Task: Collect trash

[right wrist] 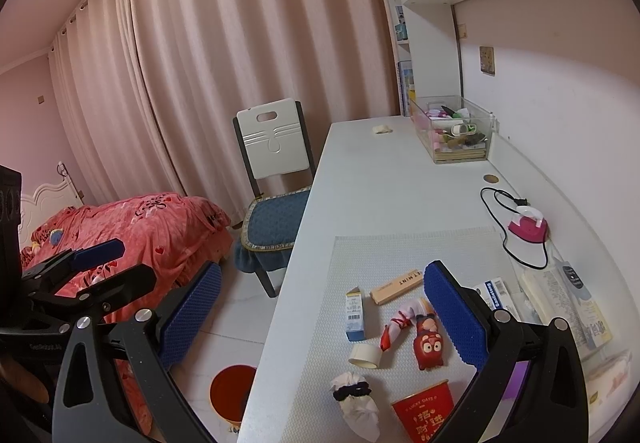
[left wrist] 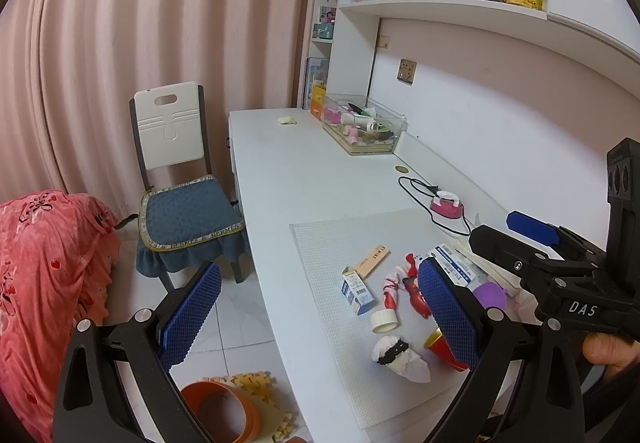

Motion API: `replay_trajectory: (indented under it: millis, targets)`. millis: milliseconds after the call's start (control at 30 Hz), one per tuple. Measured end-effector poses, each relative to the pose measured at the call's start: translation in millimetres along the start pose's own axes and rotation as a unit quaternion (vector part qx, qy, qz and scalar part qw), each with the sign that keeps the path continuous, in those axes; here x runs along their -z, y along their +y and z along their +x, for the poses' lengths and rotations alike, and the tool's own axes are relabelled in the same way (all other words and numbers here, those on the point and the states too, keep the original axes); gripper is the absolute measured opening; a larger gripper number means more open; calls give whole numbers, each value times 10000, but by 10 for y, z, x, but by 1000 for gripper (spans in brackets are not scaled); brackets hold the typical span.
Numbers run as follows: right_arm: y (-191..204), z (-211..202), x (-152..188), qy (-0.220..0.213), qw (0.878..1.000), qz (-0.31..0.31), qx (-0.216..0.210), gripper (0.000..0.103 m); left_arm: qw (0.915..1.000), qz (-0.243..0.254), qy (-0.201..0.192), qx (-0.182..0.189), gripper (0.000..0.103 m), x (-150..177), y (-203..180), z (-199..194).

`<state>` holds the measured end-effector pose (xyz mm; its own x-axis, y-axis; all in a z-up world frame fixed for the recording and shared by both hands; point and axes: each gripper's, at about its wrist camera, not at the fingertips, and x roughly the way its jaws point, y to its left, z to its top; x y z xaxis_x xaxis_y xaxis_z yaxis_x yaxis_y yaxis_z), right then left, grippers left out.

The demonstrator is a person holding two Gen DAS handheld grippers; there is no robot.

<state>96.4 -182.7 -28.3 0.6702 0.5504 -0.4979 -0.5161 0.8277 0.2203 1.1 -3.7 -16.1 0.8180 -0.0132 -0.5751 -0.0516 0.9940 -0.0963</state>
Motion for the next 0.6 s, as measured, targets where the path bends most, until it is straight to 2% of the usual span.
replay_trajectory:
  millis: [600]
  targets:
    - [-115, -202, -12, 23, 9995, 189, 233, 99, 9994, 209, 115, 264, 97, -46, -178, 48]
